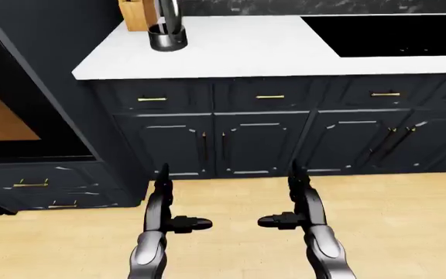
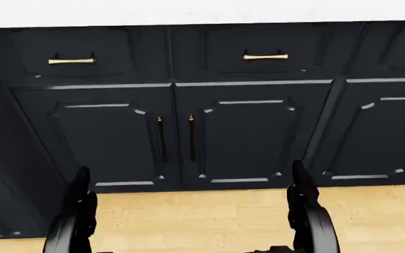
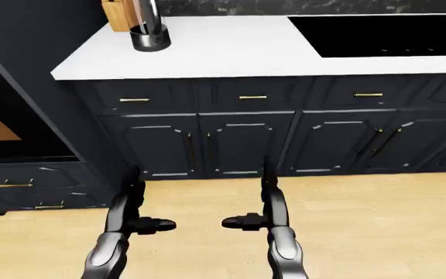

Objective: Press the button to open the lid of the electric kettle.

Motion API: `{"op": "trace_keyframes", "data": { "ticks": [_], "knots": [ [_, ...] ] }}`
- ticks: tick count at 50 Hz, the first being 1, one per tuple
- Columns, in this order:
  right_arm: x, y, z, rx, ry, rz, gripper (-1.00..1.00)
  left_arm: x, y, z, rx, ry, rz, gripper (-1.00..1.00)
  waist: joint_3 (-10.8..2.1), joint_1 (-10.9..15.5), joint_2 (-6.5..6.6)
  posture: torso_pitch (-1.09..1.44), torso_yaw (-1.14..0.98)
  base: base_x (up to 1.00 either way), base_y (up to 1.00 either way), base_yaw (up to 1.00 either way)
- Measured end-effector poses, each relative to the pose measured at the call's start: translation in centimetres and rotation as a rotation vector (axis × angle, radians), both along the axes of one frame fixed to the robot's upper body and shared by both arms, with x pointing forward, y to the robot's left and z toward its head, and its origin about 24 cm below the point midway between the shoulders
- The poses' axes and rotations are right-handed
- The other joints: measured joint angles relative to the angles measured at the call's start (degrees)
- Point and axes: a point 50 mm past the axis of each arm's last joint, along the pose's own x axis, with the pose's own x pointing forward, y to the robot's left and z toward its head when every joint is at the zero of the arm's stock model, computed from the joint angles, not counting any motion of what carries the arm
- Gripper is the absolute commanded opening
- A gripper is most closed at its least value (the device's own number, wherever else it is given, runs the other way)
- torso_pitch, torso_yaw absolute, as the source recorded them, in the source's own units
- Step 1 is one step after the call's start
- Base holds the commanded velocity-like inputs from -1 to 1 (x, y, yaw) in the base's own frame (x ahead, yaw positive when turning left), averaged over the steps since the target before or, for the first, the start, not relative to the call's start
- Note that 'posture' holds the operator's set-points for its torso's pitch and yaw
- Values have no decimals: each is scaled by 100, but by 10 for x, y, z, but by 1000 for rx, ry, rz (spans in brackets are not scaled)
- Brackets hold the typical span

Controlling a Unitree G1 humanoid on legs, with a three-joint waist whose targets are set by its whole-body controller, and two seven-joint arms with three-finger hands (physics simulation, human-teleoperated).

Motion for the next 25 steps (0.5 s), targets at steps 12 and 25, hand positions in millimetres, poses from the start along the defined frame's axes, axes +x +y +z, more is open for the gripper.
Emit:
{"op": "trace_keyframes", "data": {
  "ticks": [12,25],
  "knots": [
    [8,-1,29,26,-65,24,100,3,4,37,-16,-116,-16,100,-300,48,-34,0,0,0,0,0],
    [27,-23,114,-11,-264,-2,100,3,28,135,-14,-360,56,100,-447,46,-6,0,0,0,0,0]
  ]
}}
